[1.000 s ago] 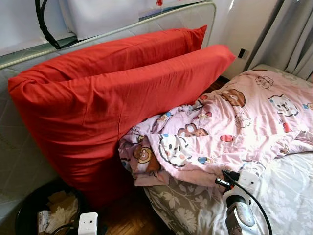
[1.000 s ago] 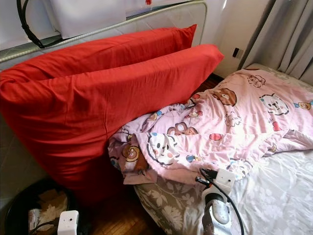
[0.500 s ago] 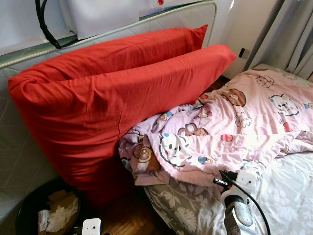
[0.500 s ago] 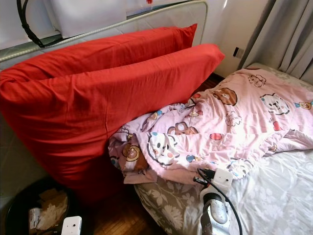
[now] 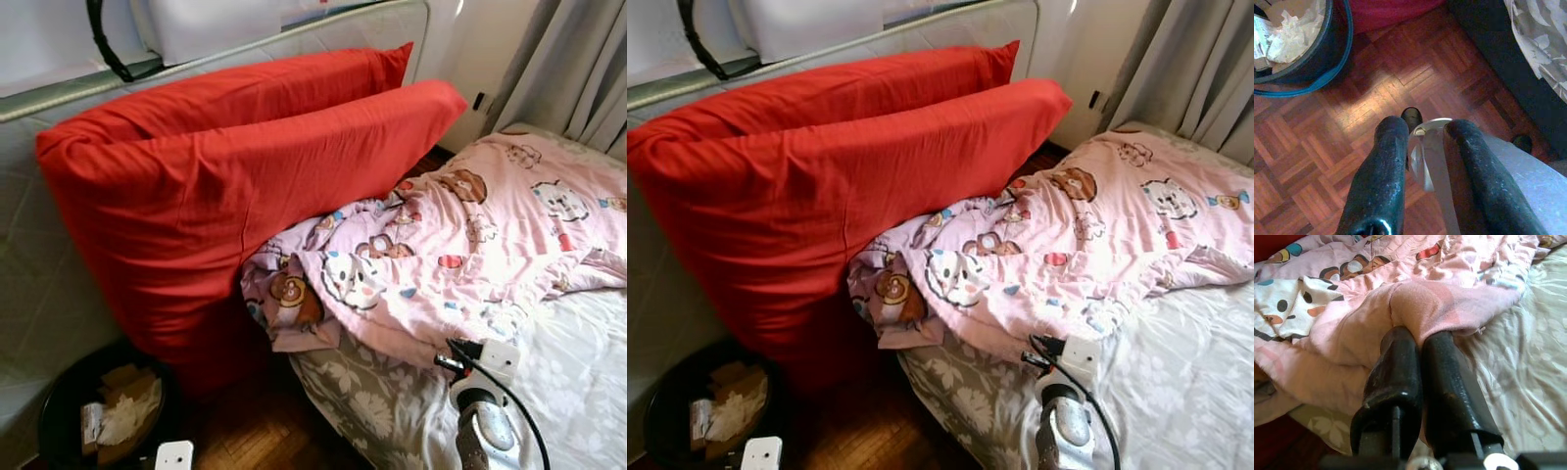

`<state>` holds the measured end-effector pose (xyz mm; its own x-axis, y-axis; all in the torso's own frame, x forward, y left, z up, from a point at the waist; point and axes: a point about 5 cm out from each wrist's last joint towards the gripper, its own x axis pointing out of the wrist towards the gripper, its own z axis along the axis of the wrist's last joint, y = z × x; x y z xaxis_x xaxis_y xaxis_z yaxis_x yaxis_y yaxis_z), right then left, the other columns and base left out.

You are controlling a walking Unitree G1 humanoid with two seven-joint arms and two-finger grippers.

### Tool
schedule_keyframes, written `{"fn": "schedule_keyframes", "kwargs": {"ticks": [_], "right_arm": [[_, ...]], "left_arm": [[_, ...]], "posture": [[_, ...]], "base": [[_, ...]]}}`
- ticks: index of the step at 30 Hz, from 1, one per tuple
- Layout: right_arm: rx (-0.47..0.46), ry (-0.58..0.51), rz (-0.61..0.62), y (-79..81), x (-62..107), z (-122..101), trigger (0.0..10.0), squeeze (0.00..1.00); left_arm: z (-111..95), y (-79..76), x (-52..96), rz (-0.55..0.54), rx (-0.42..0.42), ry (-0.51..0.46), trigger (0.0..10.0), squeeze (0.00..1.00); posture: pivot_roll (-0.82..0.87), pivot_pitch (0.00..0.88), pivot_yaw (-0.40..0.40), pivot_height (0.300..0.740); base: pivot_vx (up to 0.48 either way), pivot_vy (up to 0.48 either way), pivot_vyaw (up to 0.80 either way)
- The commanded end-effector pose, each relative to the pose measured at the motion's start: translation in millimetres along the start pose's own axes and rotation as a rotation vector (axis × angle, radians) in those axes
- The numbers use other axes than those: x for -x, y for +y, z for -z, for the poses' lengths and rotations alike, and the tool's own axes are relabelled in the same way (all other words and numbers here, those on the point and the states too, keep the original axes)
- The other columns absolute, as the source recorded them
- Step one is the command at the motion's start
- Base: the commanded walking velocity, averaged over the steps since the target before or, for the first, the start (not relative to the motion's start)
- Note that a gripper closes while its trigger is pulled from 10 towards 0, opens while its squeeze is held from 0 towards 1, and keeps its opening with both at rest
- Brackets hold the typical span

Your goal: Clean up the room

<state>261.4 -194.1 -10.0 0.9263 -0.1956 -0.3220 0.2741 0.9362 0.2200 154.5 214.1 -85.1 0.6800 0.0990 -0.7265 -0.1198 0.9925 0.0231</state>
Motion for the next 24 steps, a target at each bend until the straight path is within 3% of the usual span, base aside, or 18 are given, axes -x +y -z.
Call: {"fn": "schedule_keyframes", "kwargs": {"ticks": [1,24], "right_arm": [[-0.005,-0.003,0.017,-3.2,0.9,0.9,10.0,0.00],[-0.005,-0.003,0.018,-3.3,0.9,0.9,10.0,0.00]], "left_arm": [[8.4,0.5,2.6,-0.003,0.015,0.032,10.0,0.00],[9.1,1.9,3.1,-0.004,0.015,0.033,10.0,0.00]], "posture": [[0.09,0.073,-0.037,0.740],[0.09,0.073,-0.037,0.740]], "base": [[-0.266,0.000,0.00],[-0.266,0.000,0.00]]}}
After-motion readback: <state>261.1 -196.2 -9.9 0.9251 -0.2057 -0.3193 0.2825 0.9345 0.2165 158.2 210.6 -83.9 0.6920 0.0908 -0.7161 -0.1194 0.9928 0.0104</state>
